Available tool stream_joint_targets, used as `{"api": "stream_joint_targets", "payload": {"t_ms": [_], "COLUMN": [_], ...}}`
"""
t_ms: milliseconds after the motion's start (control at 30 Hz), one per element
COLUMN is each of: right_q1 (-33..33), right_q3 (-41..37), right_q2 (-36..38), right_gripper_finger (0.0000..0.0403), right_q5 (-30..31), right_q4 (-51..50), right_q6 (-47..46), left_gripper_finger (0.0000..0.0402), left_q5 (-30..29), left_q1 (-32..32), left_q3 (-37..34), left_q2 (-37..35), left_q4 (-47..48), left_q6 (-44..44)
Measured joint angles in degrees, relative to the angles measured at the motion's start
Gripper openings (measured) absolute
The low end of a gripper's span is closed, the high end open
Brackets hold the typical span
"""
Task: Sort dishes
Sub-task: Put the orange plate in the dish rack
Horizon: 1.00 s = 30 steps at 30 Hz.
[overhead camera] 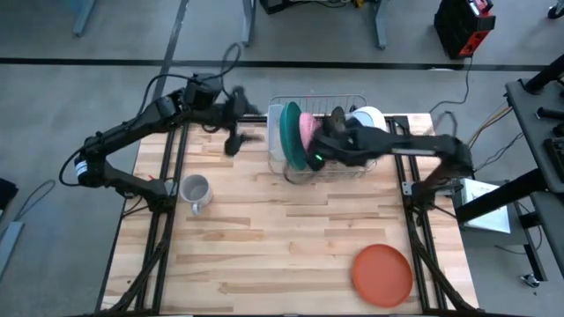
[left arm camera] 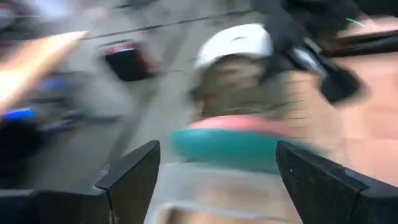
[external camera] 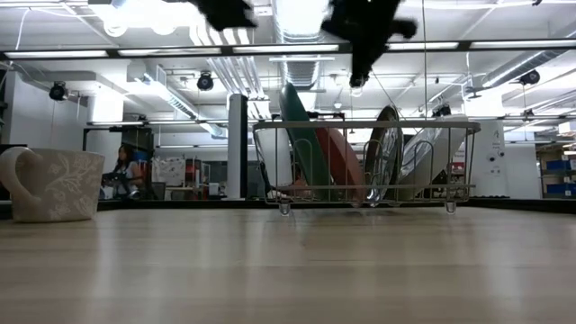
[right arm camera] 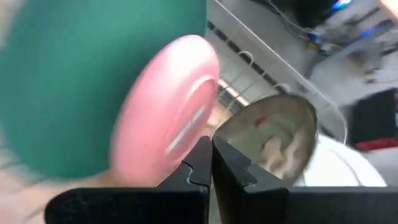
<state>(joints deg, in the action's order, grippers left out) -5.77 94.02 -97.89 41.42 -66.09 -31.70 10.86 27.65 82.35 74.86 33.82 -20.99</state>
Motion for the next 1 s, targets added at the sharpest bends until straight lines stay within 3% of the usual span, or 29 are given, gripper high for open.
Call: {"api": "stream_joint_targets", "payload": {"t_ms": [100, 167, 300, 400, 500, 633, 767, 867, 1000], "right_q1": [5.64, 9.82, 19.06, 26.74, 34.52, 42.15, 47.22, 49.82, 52.07], "right_q3": [-0.93, -2.4, -5.73, -8.93, -12.33, -16.13, -18.63, -19.28, -19.3], "right_q2": [5.25, 7.84, 11.86, 12.31, 11.1, 7.71, 3.72, 0.95, -2.13], "right_gripper_finger": [0.0002, 0.0001, 0.0001, 0.0002, 0.0001, 0.0001, 0.0001, 0.0001, 0.0], "right_q5": [-3.62, -7.37, -13.93, -14.98, -15.58, -16.17, -21.34, -28.4, -37.48], "right_q4": [-2.66, -3.21, -3.58, -3.42, -1.9, -1.93, -2.04, -2.55, -2.94], "right_q6": [-4.92, -8.46, -18.69, -26.7, -32.68, -48.28, -63.29, -71.05, -76.62], "left_gripper_finger": [0.0302, 0.029, 0.0254, 0.0217, 0.0169, 0.0092, 0.0015, 0.0009, 0.0002], "left_q5": [18.33, 23.02, 12.32, 5.47, 4.99, 4.77, 4.65, 3.9, -3.47], "left_q1": [-2.59, -6.17, -15.56, -21.13, -24.07, -25.79, -27.74, -29.55, -31.92], "left_q3": [0.0, 0.0, 0.0, 0.0, 0.0, 0.0, -0.43, -1.44, -3.86], "left_q2": [0.16, 0.36, 1.05, 2.07, 3.24, 5.04, 6.89, 7.77, 8.04], "left_q4": [-0.1, -1.24, -1.55, -1.48, -1.52, 0.08, 2.34, 2.08, -0.62], "left_q6": [0.52, -0.2, -3.18, -6.16, -6.45, -4.19, -2.21, -1.6, 1.38]}}
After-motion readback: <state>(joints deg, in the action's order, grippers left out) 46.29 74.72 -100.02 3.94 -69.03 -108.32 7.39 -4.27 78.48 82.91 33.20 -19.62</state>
